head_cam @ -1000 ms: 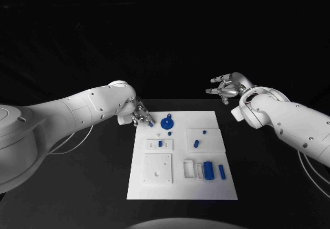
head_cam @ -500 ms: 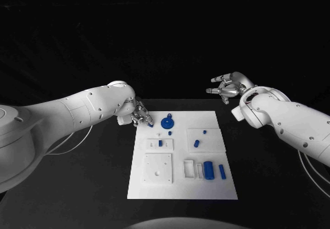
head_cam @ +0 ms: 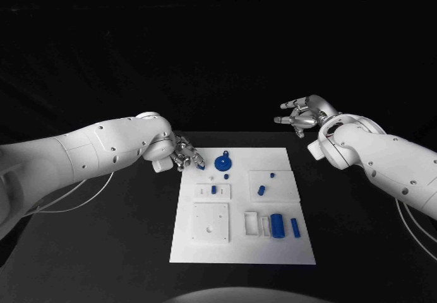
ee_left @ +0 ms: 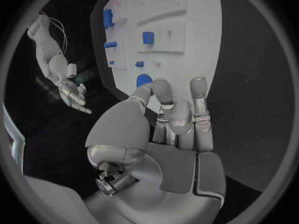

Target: Assemble the parts on the task board

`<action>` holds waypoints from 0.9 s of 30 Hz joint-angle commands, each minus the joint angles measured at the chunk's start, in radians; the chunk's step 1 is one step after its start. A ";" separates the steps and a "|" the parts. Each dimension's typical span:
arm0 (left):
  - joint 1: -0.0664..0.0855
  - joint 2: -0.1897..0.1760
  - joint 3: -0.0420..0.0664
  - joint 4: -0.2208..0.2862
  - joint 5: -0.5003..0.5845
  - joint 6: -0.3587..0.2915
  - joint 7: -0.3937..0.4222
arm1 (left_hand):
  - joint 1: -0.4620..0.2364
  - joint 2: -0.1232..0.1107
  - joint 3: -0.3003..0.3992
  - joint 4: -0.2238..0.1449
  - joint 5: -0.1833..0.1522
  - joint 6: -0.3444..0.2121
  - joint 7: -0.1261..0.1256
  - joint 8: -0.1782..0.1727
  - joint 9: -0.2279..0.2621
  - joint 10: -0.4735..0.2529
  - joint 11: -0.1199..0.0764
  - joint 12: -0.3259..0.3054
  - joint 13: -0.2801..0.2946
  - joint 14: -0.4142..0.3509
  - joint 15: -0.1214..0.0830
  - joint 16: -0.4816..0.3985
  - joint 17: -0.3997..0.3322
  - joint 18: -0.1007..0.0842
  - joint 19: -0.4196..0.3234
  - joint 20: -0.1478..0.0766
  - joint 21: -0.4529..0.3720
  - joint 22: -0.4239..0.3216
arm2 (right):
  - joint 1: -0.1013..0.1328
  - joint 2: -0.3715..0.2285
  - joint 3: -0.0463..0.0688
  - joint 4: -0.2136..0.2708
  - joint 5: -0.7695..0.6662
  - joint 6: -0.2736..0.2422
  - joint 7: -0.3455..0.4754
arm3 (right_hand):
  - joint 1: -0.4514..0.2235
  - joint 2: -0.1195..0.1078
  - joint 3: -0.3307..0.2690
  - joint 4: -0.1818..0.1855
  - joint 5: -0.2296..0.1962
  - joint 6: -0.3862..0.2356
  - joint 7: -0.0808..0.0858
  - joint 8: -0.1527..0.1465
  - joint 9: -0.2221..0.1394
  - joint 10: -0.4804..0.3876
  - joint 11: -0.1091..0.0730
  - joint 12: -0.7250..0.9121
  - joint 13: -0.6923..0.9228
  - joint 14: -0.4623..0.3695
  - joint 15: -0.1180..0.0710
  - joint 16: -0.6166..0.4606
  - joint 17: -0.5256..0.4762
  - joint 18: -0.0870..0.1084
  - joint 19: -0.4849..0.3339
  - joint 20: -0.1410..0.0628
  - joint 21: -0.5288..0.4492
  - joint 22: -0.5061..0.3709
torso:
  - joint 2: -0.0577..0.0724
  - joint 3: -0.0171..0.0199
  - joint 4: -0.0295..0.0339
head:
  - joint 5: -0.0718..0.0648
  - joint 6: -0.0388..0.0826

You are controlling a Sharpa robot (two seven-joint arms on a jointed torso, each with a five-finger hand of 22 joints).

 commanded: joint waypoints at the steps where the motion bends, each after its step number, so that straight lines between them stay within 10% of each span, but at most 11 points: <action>1: 0.008 -0.029 0.001 0.062 0.046 -0.094 -0.008 | -0.006 -0.003 0.084 -0.096 0.009 0.060 -0.050 -0.006 0.078 0.043 -0.010 0.009 -0.015 0.010 -0.001 -0.005 0.003 0.005 0.004 0.004 0.007 0.018 | -0.001 -0.002 0.000 -0.001 -0.008 0.014 0.006 | -0.001 -0.001 0.004 -0.002 0.005 0.000 0.000 0.000 0.001 -0.004 -0.001 0.002 -0.001 0.002 0.002 -0.004 0.000 0.015 0.050 0.003 0.002 -0.001 | -0.004 0.0010 0.0034 | 0.003 -0.003; 12: 0.017 -0.152 -0.017 0.292 0.016 -0.258 -0.010 | -0.004 -0.019 0.082 -0.094 0.015 0.086 -0.057 -0.006 0.082 0.043 -0.015 0.056 -0.108 0.016 -0.003 0.009 0.026 0.033 0.006 0.032 0.022 0.019 | -0.008 -0.012 0.000 -0.003 -0.008 0.016 0.004 | -0.002 -0.002 0.005 -0.001 0.020 0.001 0.000 0.000 0.001 -0.004 -0.001 0.001 -0.001 0.002 0.002 -0.004 0.000 0.014 0.050 0.003 0.002 -0.001 | -0.014 0.0022 0.0097 | 0.006 -0.017; 27: -0.005 -0.172 -0.037 0.411 -0.073 -0.403 -0.036 | -0.023 -0.041 0.102 -0.087 0.061 0.138 -0.078 -0.004 0.185 0.041 -0.032 0.013 0.027 0.015 -0.014 0.010 0.014 0.063 0.006 0.059 0.037 0.018 | -0.017 -0.013 0.000 -0.004 -0.008 0.019 0.004 | -0.004 -0.003 0.006 -0.001 0.037 0.002 -0.001 0.000 0.001 -0.004 -0.001 0.001 -0.001 0.002 0.002 -0.005 0.000 0.013 0.050 0.003 0.002 -0.001 | -0.012 0.0038 0.0078 | 0.017 -0.023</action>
